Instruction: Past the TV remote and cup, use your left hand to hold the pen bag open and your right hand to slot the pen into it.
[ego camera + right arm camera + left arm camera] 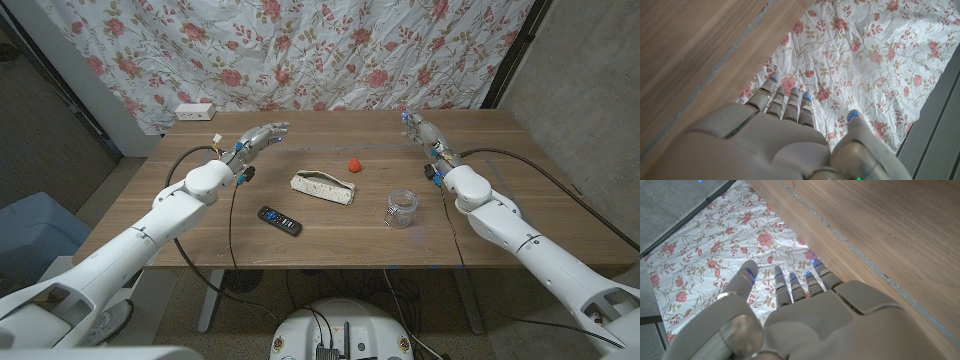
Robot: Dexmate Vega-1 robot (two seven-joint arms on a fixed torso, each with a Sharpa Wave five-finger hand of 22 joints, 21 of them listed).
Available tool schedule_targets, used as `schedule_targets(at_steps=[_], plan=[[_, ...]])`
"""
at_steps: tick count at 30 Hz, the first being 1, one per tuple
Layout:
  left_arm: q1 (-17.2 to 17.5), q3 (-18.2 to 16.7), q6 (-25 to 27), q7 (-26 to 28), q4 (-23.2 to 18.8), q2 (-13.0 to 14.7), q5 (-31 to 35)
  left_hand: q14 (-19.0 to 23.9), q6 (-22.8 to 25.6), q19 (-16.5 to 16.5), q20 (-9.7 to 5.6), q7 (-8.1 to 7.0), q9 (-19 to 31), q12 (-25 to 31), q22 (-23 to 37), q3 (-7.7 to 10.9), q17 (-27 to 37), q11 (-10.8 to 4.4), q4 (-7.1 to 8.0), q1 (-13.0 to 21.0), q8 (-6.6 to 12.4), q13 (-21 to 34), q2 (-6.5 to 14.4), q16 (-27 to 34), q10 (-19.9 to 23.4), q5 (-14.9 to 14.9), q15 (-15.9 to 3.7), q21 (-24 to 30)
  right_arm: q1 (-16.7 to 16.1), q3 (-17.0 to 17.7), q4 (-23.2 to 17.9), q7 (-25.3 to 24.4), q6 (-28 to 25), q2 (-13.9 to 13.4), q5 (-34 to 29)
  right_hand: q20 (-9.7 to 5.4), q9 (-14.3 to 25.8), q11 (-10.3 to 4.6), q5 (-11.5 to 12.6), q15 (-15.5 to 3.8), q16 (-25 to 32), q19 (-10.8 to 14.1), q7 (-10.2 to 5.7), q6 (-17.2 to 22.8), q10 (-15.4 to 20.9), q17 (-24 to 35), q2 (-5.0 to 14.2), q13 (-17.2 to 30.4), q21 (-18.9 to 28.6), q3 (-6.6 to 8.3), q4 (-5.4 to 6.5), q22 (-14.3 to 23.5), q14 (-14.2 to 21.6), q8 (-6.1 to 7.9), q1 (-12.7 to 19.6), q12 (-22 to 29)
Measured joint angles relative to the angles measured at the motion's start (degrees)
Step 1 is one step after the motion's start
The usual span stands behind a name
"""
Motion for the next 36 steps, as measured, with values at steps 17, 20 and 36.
schedule_targets(at_steps=[17, 20, 36], plan=[[1.3, -0.6, 0.5, 0.9, -1.5, 0.4, 0.4, 0.0, -0.2, -0.2, -0.22, 0.21, 0.0, 0.0, 0.1, -0.47, 0.0, 0.00, 0.01, 0.9, -0.55, 0.0, -0.5, 0.0, 0.0, 0.0, 0.00, 0.0, 3.8, -4.2, -6.3, 0.7, -9.1, -4.5, -11.3, 0.00, 0.3, -0.83, -0.7, -0.01, 0.0, 0.0, -0.61, 1.2, -0.4, -1.1, -2.05, 0.0, 0.0, 1.07, -4.70, 0.0, 0.0, 0.41, 4.9, -0.3], [1.6, -0.7, 0.5, 1.0, -1.7, 0.5, 0.4, 0.0, -0.2, -0.2, -0.22, 0.20, 0.0, 0.0, 0.1, -0.47, 0.0, 0.00, 0.01, 0.9, -0.55, 0.0, -0.5, 0.0, 0.0, 0.0, 0.00, 0.0, 4.1, -4.6, -6.8, 1.3, -11.2, -4.8, -13.4, 0.00, 0.3, -1.04, -0.8, -0.18, -0.2, 0.0, -0.61, 1.2, -0.6, -1.3, -2.35, 0.0, 0.0, 1.27, -5.52, 0.0, -0.2, 0.41, 5.2, -0.5], [2.1, -1.0, -0.3, 1.3, -1.5, 0.2, 0.2, 0.0, -0.2, -0.2, -0.21, 0.20, 0.0, -0.1, 0.1, -0.81, 0.0, 0.00, 0.14, 1.5, -0.78, 0.0, -1.0, 0.0, 0.0, 0.0, 0.00, 0.0, 9.7, -10.4, -12.6, 7.3, -22.1, -7.9, -23.9, 0.83, 0.6, -1.04, -1.2, 1.15, -0.6, -1.5, -1.63, -1.7, -5.9, -2.4, -4.38, 0.1, 0.0, 2.46, -8.15, 0.0, -2.6, 0.12, 10.9, -1.3]])
